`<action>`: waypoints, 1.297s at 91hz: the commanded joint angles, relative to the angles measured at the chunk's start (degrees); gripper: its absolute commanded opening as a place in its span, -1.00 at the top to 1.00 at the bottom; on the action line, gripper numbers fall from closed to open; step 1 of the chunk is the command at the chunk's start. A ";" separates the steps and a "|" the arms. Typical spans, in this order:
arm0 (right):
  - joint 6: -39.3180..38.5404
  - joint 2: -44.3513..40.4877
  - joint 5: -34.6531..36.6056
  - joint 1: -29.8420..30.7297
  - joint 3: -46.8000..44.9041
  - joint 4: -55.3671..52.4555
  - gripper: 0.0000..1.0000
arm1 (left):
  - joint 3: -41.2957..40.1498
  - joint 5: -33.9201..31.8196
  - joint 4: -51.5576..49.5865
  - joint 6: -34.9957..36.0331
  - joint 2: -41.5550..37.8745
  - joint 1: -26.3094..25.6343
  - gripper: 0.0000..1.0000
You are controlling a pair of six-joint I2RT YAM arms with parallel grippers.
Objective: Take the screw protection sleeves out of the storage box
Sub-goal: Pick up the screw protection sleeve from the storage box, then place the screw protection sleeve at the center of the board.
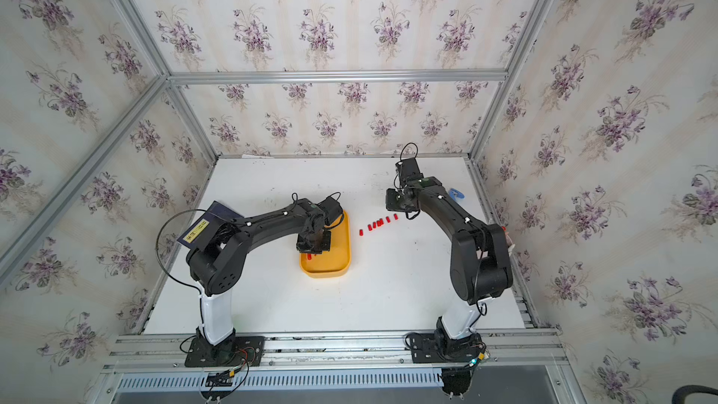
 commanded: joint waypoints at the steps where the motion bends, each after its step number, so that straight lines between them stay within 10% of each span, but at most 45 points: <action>1: -0.07 -0.07 0.23 0.01 0.34 -0.08 0.25 | 1.67 -0.04 -0.90 1.25 -1.75 0.04 0.76; 55: 0.44 -1.01 0.11 0.01 -0.65 0.04 0.25 | 4.67 0.10 -3.87 2.55 -6.99 1.51 0.71; 118: 0.62 -0.69 0.18 0.05 -0.93 0.29 0.25 | -3.60 -4.16 -3.53 14.04 -18.72 15.68 0.67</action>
